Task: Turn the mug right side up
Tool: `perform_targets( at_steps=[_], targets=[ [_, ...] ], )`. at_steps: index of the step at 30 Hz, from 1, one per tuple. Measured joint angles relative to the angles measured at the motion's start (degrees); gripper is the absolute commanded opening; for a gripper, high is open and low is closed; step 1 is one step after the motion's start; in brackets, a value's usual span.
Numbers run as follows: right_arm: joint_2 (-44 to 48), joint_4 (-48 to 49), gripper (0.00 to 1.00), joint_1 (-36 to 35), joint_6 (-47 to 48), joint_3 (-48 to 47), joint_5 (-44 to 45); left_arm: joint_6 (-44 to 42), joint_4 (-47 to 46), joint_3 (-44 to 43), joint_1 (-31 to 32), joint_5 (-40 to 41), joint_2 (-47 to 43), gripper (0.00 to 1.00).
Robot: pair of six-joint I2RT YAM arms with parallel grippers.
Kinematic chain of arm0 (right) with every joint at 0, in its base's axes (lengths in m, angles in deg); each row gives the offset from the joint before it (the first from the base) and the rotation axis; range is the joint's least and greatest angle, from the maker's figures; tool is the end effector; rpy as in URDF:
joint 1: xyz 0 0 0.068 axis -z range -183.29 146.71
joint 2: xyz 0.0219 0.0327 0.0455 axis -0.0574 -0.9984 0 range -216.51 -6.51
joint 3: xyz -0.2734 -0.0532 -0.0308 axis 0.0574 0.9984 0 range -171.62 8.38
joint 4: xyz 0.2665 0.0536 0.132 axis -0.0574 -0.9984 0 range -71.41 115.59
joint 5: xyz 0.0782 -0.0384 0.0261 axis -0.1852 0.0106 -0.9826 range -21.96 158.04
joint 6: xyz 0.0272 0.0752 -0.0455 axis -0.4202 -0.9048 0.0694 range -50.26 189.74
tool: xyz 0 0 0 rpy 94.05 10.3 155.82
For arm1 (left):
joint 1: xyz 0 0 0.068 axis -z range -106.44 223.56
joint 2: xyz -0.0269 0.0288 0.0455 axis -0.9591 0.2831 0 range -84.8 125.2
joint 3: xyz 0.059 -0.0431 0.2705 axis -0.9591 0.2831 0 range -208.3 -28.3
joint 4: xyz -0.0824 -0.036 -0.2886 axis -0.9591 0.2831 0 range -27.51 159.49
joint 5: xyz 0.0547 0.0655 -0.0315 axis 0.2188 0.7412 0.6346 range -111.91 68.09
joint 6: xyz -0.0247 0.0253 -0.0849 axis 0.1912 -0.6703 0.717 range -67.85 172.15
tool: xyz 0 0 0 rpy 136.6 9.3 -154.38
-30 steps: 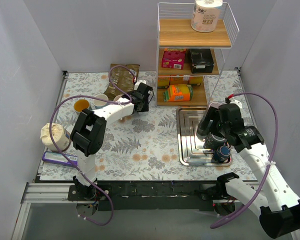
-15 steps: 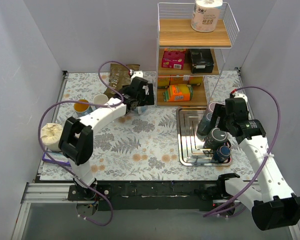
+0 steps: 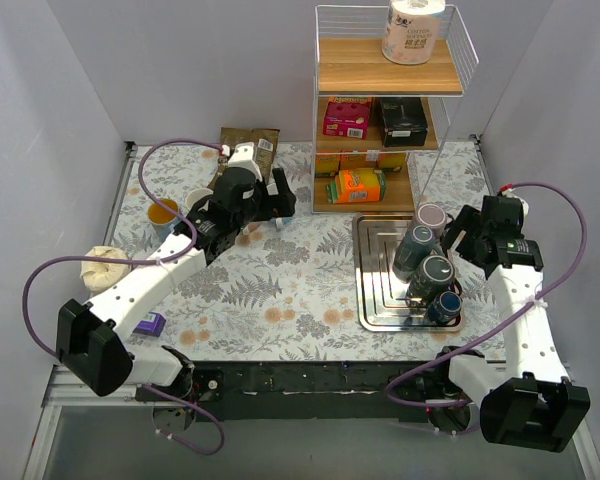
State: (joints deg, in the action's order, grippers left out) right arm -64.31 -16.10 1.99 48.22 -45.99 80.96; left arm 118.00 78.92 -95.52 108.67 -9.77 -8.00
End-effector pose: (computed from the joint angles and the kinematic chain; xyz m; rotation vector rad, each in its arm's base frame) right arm 0.2727 -0.0437 0.2765 0.6472 2.2451 -0.1256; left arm 0.3300 -0.2107 0.3213 -0.7005 2.0155 -0.8820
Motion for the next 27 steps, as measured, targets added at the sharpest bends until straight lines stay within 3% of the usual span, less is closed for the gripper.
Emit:
perform_targets(
  at_steps=[10, 27],
  targets=[
    [6.84, -2.91, 0.87, 0.76, -14.40, 10.54, -0.31, -2.14, -0.39, 7.32, 0.00, -3.19, -5.77, 0.98],
    [7.54, -11.34, 0.87, 0.76, -18.78, 15.93, -3.85, -2.82, -2.38, 9.86, 0.00, -4.90, -7.15, 0.98]
  ],
)
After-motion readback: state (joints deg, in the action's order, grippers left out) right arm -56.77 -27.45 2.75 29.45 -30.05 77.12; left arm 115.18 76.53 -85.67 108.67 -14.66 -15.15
